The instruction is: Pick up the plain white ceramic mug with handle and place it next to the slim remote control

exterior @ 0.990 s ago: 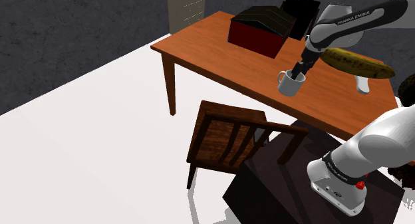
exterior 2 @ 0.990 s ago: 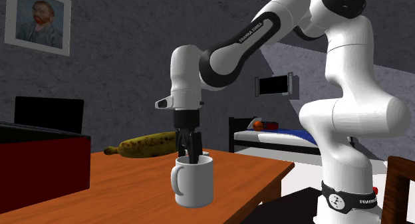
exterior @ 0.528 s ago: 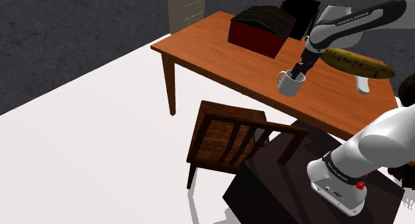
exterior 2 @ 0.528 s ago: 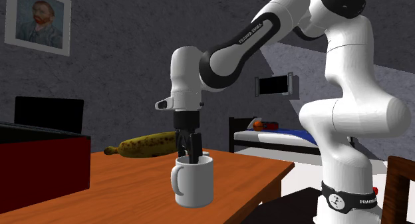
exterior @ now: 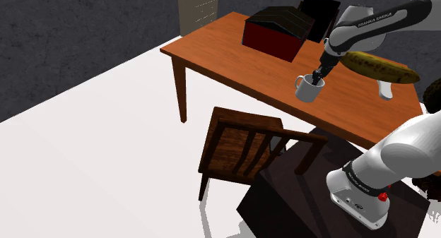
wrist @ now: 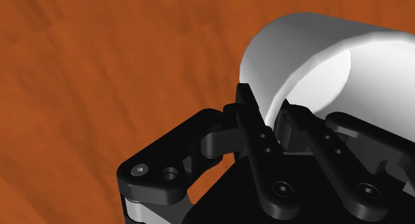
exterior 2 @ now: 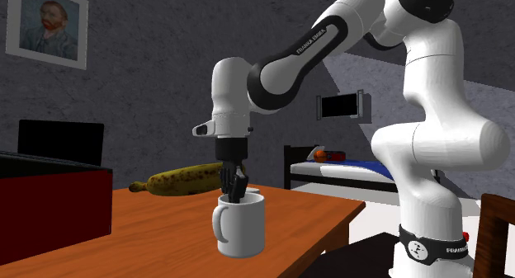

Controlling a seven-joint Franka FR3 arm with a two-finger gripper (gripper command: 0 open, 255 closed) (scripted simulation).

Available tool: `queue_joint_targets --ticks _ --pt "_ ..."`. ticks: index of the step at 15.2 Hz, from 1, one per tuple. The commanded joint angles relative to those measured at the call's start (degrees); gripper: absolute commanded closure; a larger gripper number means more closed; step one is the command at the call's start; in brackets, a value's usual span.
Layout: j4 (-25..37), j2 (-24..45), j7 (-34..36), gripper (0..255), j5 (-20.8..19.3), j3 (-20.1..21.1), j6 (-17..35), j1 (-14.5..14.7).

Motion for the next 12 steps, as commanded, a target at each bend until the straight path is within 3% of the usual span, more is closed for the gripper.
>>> queue_joint_targets --ticks 1,12 --pt "0.0 0.0 0.0 255 0.0 0.0 0.0 0.0" --pt "3.9 -4.9 1.3 255 -1.4 1.1 -8.6 -0.3"
